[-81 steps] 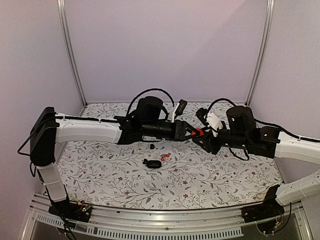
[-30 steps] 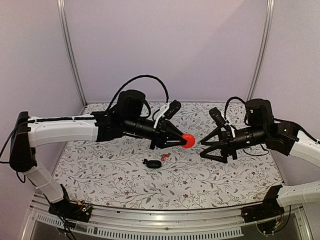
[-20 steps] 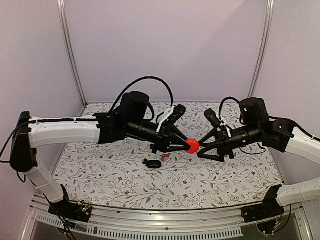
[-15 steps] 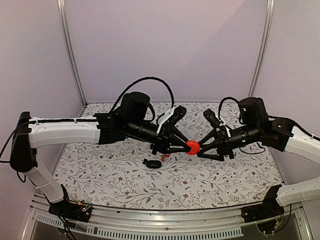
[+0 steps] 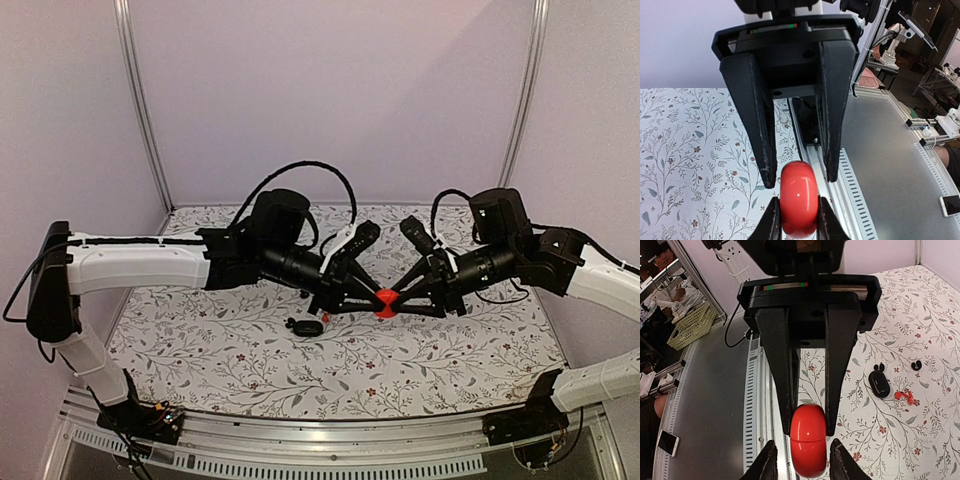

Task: Insert the wireless bluetooth earbuds into the charging case
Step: Pass from the left arm to the right, then pass from the right arm to the left

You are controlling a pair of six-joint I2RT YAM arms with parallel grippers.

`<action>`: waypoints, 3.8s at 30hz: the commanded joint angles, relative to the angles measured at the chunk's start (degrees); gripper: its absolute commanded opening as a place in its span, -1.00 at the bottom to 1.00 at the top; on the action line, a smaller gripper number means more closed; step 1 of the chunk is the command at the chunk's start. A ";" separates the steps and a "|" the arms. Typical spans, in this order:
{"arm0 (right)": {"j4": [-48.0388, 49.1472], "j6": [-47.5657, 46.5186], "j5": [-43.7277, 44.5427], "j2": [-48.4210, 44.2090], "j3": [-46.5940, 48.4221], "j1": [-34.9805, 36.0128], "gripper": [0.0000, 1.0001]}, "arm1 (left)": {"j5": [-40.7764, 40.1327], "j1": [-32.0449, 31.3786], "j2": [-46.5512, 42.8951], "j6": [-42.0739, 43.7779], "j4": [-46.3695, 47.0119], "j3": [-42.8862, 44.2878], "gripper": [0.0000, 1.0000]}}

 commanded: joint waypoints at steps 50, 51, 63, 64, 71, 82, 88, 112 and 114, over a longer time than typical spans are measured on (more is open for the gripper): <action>-1.06 -0.66 3.07 -0.96 1.21 4.25 -1.00 | -5.22 -0.87 -4.85 3.07 -0.73 -1.51 -0.11; -1.03 -0.58 3.13 -1.14 1.31 4.23 -1.00 | -5.39 -0.85 -4.86 3.01 -1.01 -1.47 -0.09; -0.26 -0.10 4.05 -1.25 1.65 4.24 -1.00 | -7.52 -1.19 -2.27 1.15 -1.53 1.51 0.03; -0.22 -0.25 4.18 -1.53 1.48 4.25 -1.00 | -8.31 -1.18 -2.33 0.94 -1.54 1.61 0.03; 0.27 -0.64 4.35 -3.24 0.33 4.30 -1.00 | -11.05 0.30 -5.03 -0.65 0.03 -0.40 -0.03; 0.46 -0.95 5.28 -3.37 0.35 4.28 -1.00 | -8.62 2.76 -10.75 -1.47 6.68 -7.47 -0.02; 2.01 -1.06 5.85 -3.90 0.09 4.24 -1.00 | -9.01 -0.76 -8.84 0.55 6.11 -6.30 0.01; 0.17 -1.80 7.08 -2.75 0.88 4.23 -1.00 | -5.81 -3.57 -3.16 0.08 3.82 1.07 -0.48; 0.26 -1.71 6.88 -2.67 0.92 4.24 -1.00 | -5.71 -3.59 -2.99 0.05 3.65 1.18 -0.50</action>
